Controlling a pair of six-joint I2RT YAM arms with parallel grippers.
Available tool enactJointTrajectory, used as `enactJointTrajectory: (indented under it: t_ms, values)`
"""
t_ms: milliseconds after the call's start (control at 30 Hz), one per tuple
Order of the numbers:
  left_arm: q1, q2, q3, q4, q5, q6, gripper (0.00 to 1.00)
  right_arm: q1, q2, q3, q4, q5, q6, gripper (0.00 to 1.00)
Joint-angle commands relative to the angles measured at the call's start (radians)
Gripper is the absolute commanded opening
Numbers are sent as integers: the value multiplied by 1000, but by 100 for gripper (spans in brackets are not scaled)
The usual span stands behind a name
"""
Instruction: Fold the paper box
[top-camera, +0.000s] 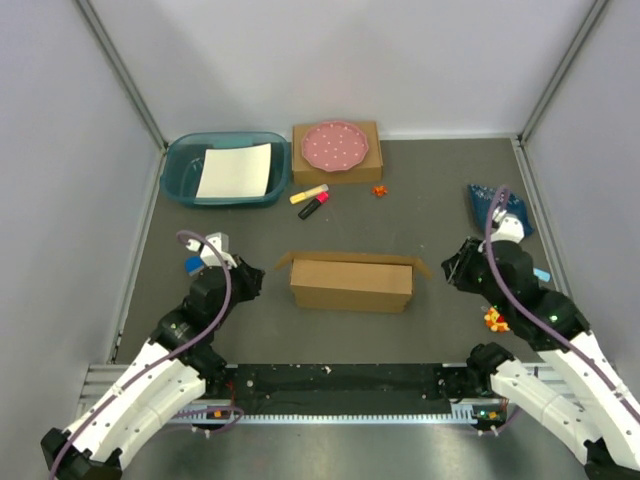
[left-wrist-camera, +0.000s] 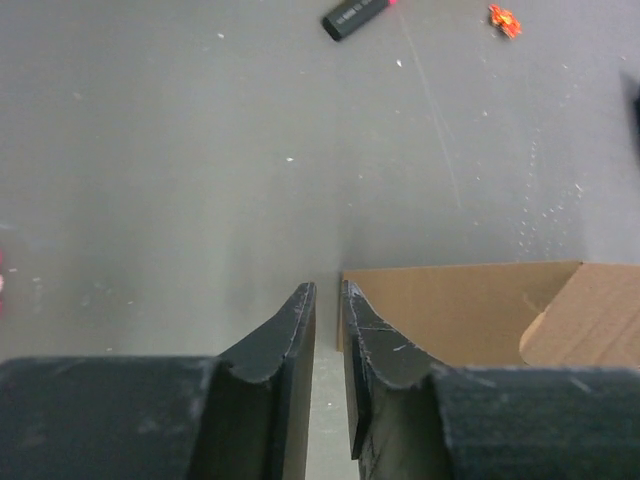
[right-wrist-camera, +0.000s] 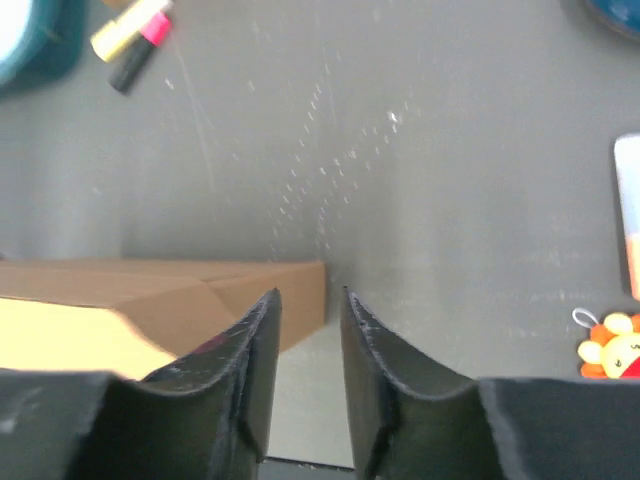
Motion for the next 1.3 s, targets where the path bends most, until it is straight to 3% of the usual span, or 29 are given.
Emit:
enactJointTrajectory:
  t_ms: [0,67,167,300,500,900,1200,1267]
  values:
    - [-2,-55,74,-111,-129,1,24,7,-35,154,-59,47,-118,39]
    - [0,-80,77,-125,-167,7,32,5,-63,179,-30,-15,-199,52]
    - [-2,-100,103,-146,-204,12,42,7,-68,193,-10,-106,-281,61]
    - [-2,-98,164,-165,-210,16,53,5,-36,180,-9,-216,-333,62]
    - [-2,-100,244,-151,-216,36,60,7,-3,148,17,-325,-364,56]
    - [-2,-64,266,-47,-104,84,61,7,92,98,65,-374,-373,51]
    - [-2,-46,238,24,-21,104,60,7,129,94,114,-371,-327,35]
    - [-2,-37,235,33,-5,108,60,5,138,99,117,-376,-316,27]
